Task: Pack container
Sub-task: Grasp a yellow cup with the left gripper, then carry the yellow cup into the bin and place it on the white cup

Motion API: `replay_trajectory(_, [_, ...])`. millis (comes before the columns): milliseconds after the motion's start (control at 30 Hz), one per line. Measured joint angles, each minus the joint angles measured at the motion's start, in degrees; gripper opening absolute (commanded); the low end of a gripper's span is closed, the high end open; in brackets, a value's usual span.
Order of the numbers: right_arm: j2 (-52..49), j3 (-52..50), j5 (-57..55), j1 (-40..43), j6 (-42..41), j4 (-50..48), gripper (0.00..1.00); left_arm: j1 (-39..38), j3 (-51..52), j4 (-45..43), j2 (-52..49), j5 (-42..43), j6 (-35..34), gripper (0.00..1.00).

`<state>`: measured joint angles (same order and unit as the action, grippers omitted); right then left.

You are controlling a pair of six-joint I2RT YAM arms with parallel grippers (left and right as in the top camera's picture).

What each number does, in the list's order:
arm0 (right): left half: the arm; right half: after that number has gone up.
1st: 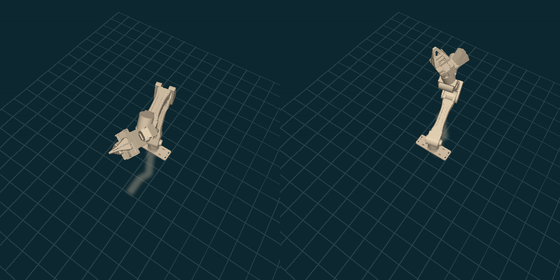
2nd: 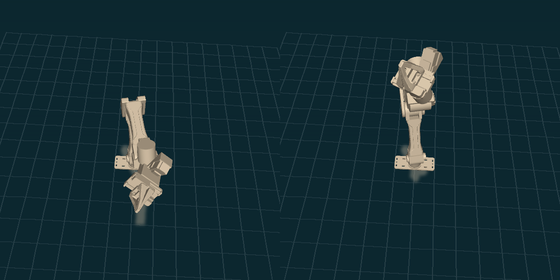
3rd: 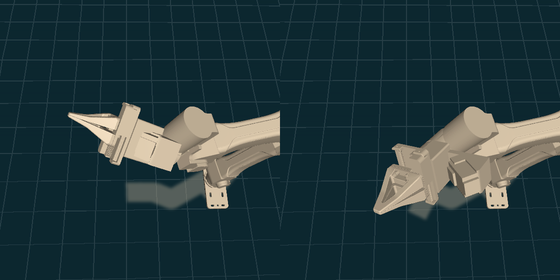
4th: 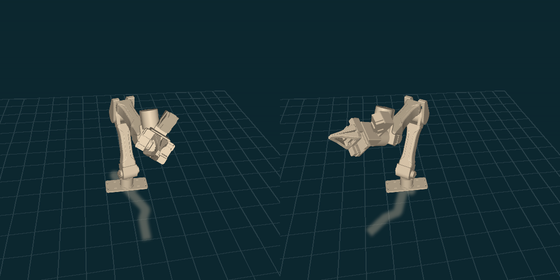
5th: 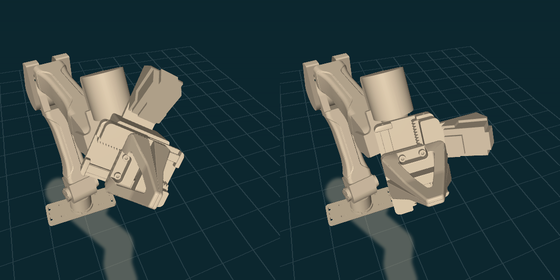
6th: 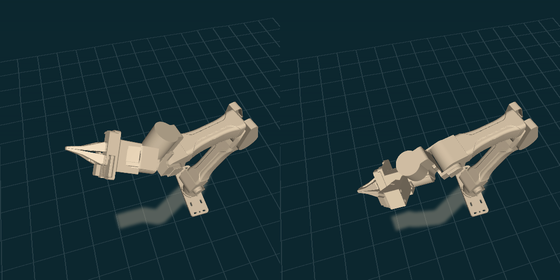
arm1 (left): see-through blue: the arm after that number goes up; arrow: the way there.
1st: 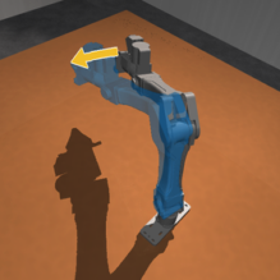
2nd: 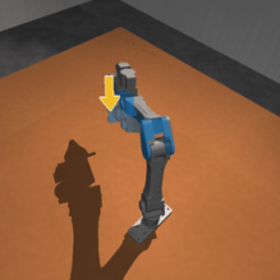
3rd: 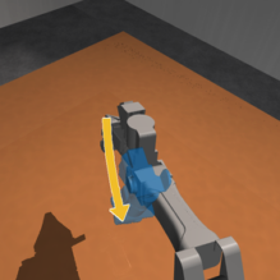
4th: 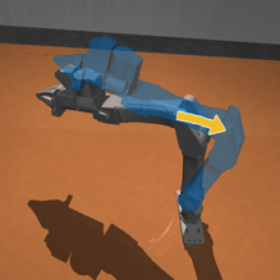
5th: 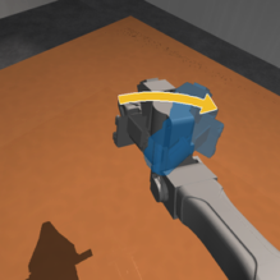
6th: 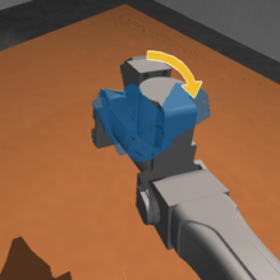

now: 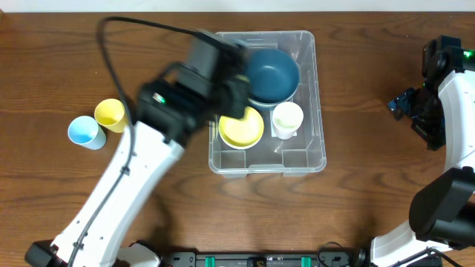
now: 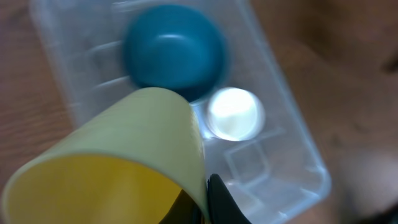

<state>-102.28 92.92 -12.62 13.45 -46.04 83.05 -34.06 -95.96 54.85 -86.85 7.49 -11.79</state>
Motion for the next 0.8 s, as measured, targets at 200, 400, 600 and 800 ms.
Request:
replay_trajectory(200, [0.00, 0.00, 0.00, 0.00, 0.00, 0.00, 0.99, -10.16, 0.00, -3.13, -6.05, -3.21, 0.02, 0.06])
replay_trajectory(400, [0.00, 0.00, 0.00, 0.00, -0.02, -0.02, 0.99, -12.31, 0.22, -6.86, -13.99, -3.96, 0.02, 0.06])
replay_trajectory(600, [0.00, 0.00, 0.00, 0.00, -0.02, -0.02, 0.99, -12.28, 0.28, -9.73, -15.91, -4.59, 0.00, 0.06])
replay_trajectory(800, [0.00, 0.00, 0.00, 0.00, -0.02, 0.00, 0.99, -12.28, 0.28, -10.36, -15.91, -4.72, 0.00, 0.06])
